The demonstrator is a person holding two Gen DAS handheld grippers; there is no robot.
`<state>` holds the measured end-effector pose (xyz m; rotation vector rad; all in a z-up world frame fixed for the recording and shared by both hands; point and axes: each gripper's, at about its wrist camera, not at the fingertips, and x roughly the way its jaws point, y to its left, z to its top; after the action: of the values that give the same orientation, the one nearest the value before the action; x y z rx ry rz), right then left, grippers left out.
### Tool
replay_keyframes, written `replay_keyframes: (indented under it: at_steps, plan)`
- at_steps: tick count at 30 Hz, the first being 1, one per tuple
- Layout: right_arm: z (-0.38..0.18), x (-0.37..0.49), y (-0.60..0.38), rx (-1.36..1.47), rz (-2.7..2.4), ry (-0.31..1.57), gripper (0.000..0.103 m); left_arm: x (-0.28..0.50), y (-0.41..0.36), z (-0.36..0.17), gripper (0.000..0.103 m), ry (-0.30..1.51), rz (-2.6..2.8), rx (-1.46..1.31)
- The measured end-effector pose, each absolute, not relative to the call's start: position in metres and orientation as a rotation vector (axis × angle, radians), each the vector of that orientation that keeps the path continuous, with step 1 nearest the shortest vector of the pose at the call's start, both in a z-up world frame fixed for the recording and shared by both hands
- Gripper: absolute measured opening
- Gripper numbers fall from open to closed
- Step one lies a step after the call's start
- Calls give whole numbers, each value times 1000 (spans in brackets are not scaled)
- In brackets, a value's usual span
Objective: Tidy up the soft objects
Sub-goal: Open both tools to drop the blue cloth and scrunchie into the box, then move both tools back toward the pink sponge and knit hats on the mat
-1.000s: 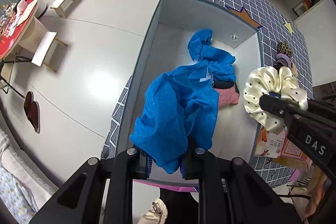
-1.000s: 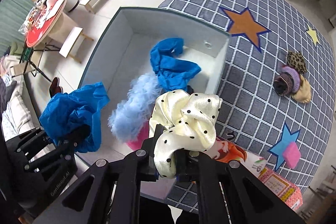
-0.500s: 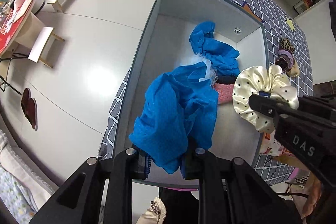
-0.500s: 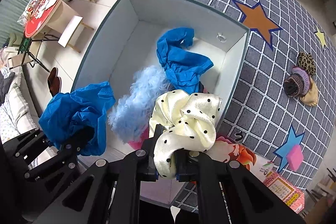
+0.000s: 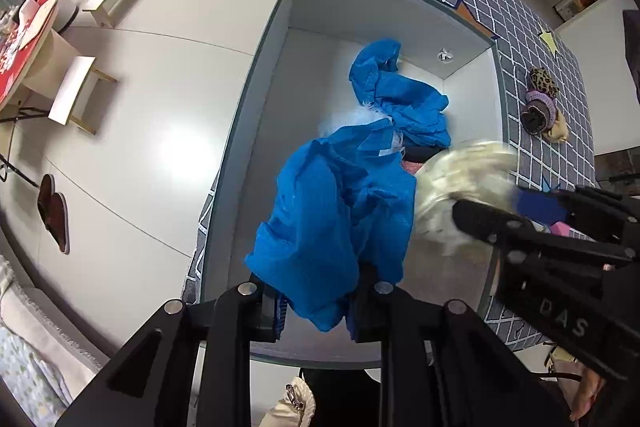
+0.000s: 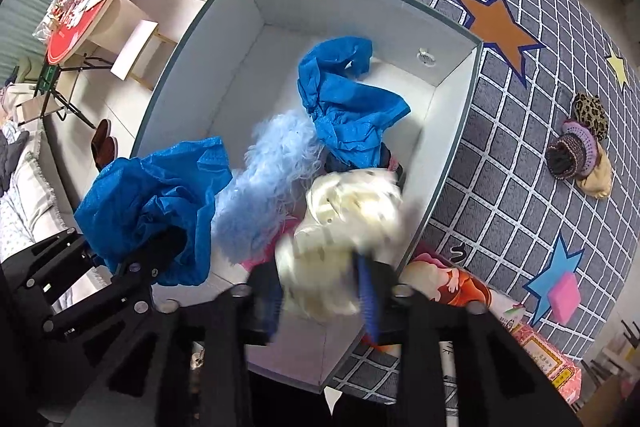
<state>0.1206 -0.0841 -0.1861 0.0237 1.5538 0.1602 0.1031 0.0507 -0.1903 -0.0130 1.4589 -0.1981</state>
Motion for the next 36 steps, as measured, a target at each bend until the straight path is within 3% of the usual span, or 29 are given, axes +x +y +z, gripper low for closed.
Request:
replay_keyframes:
  at_steps: [2,7,10,13,15,16,36]
  plan:
    - [-183,120,-86,32,157,1539,57,103,49,-190,25,1458,-201,-9]
    - [-181,120,-89,30,155,1532,57,104,46,-191,28,1461,-207,-8]
    - [-181,119,-92,37,148,1535,57,104,44,-190,36,1459,-214,-9]
    - [-179,119,-97,48,135,1529,56,104,42,-188,55,1453,-221,-14]
    - [-178,119,-101,67,127,1526,56,103,41,-183,75,1433,-242,-37]
    - [-177,119,-102,70,124,1525,56,103,40,-182,78,1425,-244,-38]
    - [-167,105,-154,186,51,1501,57,100,-5,-176,79,1433,-262,65]
